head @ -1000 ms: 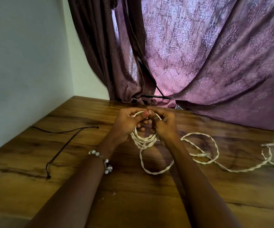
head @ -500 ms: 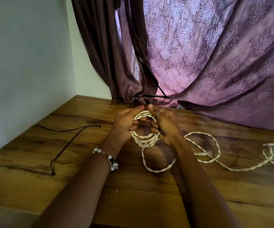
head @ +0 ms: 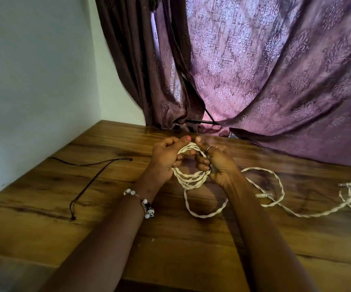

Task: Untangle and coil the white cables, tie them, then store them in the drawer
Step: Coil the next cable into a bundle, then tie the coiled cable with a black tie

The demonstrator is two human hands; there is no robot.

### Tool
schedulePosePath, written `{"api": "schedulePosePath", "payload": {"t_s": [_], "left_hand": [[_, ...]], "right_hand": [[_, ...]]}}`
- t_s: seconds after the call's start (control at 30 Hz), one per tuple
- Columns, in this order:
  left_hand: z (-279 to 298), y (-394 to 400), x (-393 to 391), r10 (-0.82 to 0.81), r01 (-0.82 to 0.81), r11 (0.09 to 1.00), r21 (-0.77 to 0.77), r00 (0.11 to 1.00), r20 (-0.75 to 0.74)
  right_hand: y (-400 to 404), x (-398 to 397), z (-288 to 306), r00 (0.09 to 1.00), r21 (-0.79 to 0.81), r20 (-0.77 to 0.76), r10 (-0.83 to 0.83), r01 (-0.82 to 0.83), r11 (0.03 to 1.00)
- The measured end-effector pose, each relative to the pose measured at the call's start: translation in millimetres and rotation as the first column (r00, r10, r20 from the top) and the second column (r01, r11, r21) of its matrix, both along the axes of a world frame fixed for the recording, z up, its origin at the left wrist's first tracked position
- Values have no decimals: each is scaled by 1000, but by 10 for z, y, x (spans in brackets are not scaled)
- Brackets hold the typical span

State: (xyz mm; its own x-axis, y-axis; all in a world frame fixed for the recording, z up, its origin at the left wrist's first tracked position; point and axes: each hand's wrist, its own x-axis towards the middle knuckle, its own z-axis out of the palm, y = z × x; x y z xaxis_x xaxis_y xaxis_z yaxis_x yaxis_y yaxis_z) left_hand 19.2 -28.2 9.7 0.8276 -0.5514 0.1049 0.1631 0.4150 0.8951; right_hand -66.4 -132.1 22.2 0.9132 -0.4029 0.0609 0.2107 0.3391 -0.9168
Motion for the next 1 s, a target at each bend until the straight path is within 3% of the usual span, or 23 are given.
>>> {"api": "schedulePosePath", "payload": {"t_s": [0.17, 0.3, 0.4, 0.5, 0.6, 0.7, 0.77, 0.8, 0.87, 1.0], "left_hand": [[20, 79, -35, 11, -14, 999, -45, 997, -77], [66, 224, -94, 3, -4, 1000, -21, 998, -56], [100, 429, -120, -7, 2, 997, 72, 997, 73], [41, 846, 67, 45, -109, 974, 201, 952, 302], [-11, 1419, 328, 15, -280, 885, 371, 814, 580], [-40, 1972, 531, -205, -483, 672, 562, 608, 767], [-66, 2297, 630, -389, -548, 527, 650, 524, 758], [-77, 2429, 656, -437, -519, 498, 695, 542, 718], [-86, 2600, 619, -492, -378, 508, 774, 610, 621], [-35, 2689, 483, -672, -314, 430, 847, 515, 532]], "right_hand": [[68, 30, 63, 998, -89, -50, -32, 28, 996], [184, 43, 63, 997, -121, -37, -67, 62, 991], [276, 49, 26, 997, -89, -61, -39, 33, 995], [316, 1, -1, 996, -79, -83, -28, 21, 997], [364, -51, -15, 995, -76, -89, -49, 43, 996], [450, -61, -9, 995, -44, -83, -48, 45, 998], [512, -58, -4, 995, -33, -89, -35, 32, 999], [535, -53, -6, 996, -30, -90, -30, 28, 999], [577, -52, -9, 996, -28, -91, -19, 16, 999], [670, -70, -4, 994, -23, -104, -14, 12, 1000]]}}
